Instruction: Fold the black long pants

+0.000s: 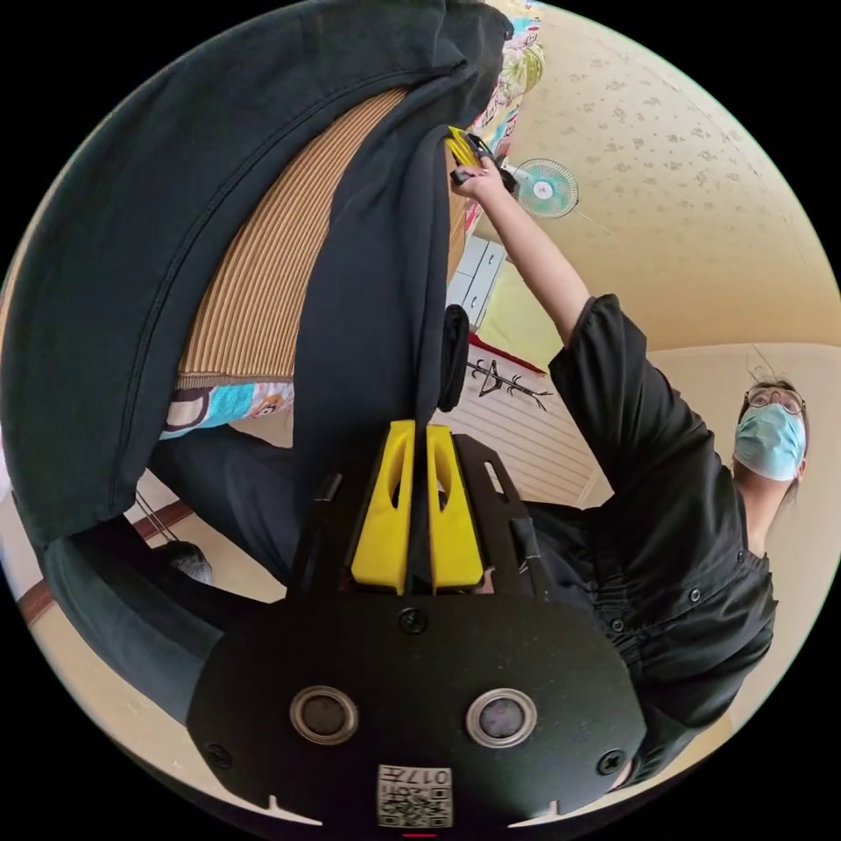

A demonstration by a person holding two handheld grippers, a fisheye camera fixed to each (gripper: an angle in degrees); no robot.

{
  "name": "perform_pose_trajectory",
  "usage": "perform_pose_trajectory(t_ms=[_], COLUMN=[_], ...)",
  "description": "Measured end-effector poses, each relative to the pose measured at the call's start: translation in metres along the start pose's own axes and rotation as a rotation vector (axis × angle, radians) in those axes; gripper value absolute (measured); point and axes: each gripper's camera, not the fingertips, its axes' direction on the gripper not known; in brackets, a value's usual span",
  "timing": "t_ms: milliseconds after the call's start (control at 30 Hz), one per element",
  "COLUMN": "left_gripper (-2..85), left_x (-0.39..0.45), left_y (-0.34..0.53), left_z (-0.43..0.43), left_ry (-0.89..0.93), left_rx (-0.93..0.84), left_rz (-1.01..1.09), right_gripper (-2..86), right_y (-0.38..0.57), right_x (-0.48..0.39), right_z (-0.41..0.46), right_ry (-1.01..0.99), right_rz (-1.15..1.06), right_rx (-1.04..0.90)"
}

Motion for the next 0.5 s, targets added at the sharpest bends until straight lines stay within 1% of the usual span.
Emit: perform_pose_trajectory(t_ms=[33, 100, 167, 233, 267, 300, 367, 400, 467, 500], left_gripper=[0.7, 0.7, 0.6, 0.6, 0.6, 0.7, 0.8, 0.9, 1.1, 1.4], left_x=[-0.002, -0.005, -0.010, -0.025, -0.029, -0.037, -0.045, -0.050, -0.057, -0.063], left_y=[0.003, 0.008, 0.014, 0.022, 0.024, 0.028, 0.034, 0.038, 0.043, 0.046], left_z=[-0.008, -0.019, -0.030, -0.055, -0.063, -0.080, -0.107, -0.124, -0.147, -0.163], left_ry=[0.020, 0.040, 0.039, 0.118, 0.143, 0.178, 0.197, 0.188, 0.152, 0.135], left_rx=[0.008, 0.019, 0.028, 0.103, 0.132, 0.196, 0.283, 0.325, 0.362, 0.390], left_rz=[-0.011, -0.025, -0.042, -0.091, -0.104, -0.127, -0.154, -0.177, -0.230, -0.268], right_gripper=[3.5, 3.2, 3.0, 3.0, 3.1, 3.2, 3.7, 3.8, 4.7, 4.8], right_y=[0.008, 0.020, 0.044, 0.061, 0.068, 0.070, 0.066, 0.063, 0.061, 0.065], right_x=[-0.025, -0.083, -0.186, -0.251, -0.282, -0.296, -0.328, -0.331, -0.334, -0.333], right_z=[-0.003, -0.007, 0.001, 0.021, 0.040, 0.052, 0.109, 0.126, 0.180, 0.186], right_ry=[0.042, 0.027, 0.126, 0.155, 0.145, 0.136, 0.094, 0.079, 0.006, 0.002], right_rz=[-0.029, -0.183, -0.461, -0.599, -0.639, -0.654, -0.668, -0.659, -0.652, -0.655], right_rx=[0.047, 0.102, 0.154, 0.186, 0.199, 0.199, 0.116, 0.074, -0.110, -0.124])
